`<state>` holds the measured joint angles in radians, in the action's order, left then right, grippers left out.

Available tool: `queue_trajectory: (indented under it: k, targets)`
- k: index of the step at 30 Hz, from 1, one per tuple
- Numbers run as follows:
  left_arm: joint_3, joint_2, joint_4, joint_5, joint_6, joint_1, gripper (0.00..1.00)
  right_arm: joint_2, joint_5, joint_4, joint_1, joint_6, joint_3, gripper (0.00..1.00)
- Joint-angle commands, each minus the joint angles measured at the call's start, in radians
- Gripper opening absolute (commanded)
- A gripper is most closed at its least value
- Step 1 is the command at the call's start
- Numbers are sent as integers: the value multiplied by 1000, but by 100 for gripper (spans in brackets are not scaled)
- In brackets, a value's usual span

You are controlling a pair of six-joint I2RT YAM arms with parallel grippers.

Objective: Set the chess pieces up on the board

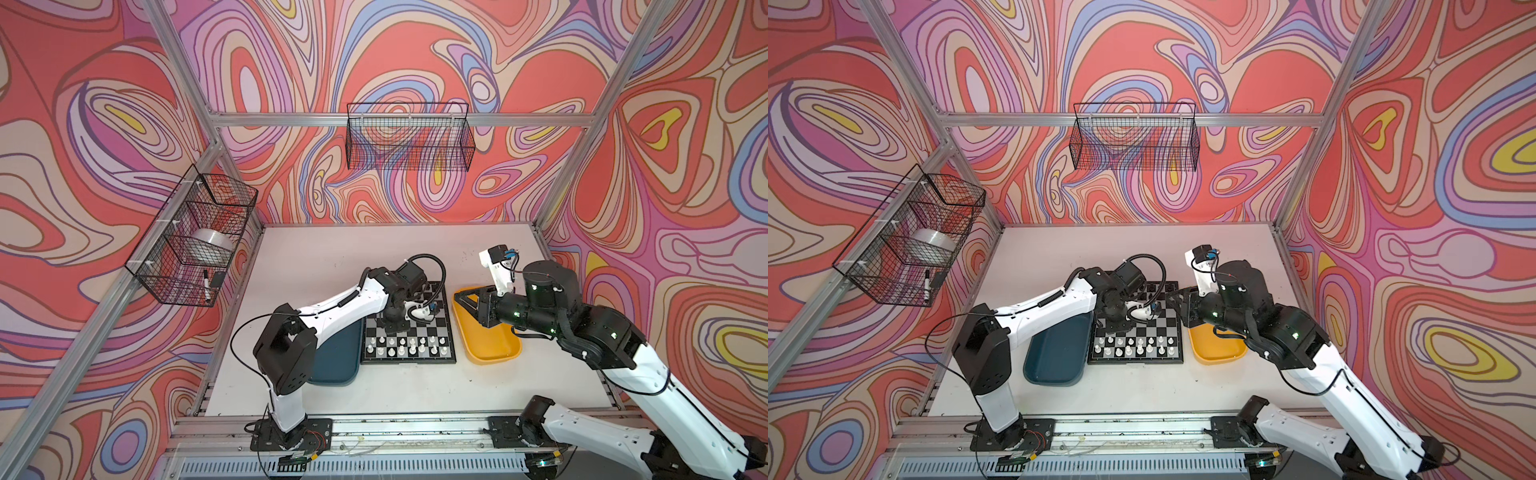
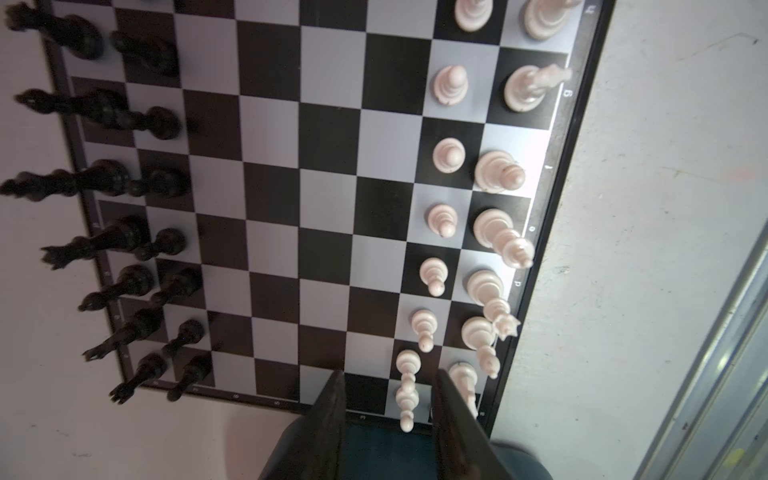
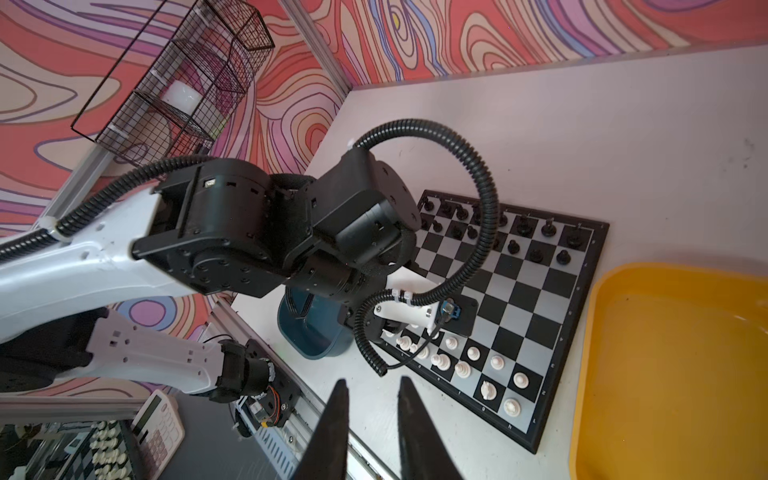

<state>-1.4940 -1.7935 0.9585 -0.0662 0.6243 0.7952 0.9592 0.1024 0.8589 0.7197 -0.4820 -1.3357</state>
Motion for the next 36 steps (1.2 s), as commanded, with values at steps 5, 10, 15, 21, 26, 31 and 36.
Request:
queue_trajectory:
  k: [5,10,15,21,26,31,36]
  targets:
    - [-73,130,103,-30,-46,-102,38,47,-297,17,0,27,-45,44]
    - [-99,193,115,-50,-115,-218,48,88,-401,16,-13,3,-46,50]
    - [-65,257,92,-64,-161,-301,60,81,-491,-13,-21,-23,-16,70]
    - [-19,316,40,-73,-240,-378,74,113,-565,-13,-24,-57,-3,98]
    - [21,355,-37,-110,-354,-465,76,177,-597,-64,-25,5,49,98]
    - [160,412,-228,-132,-507,-572,88,170,-678,-370,-30,261,247,98]
    - [341,496,-472,-139,-638,-694,100,70,-663,-798,-153,374,524,98]
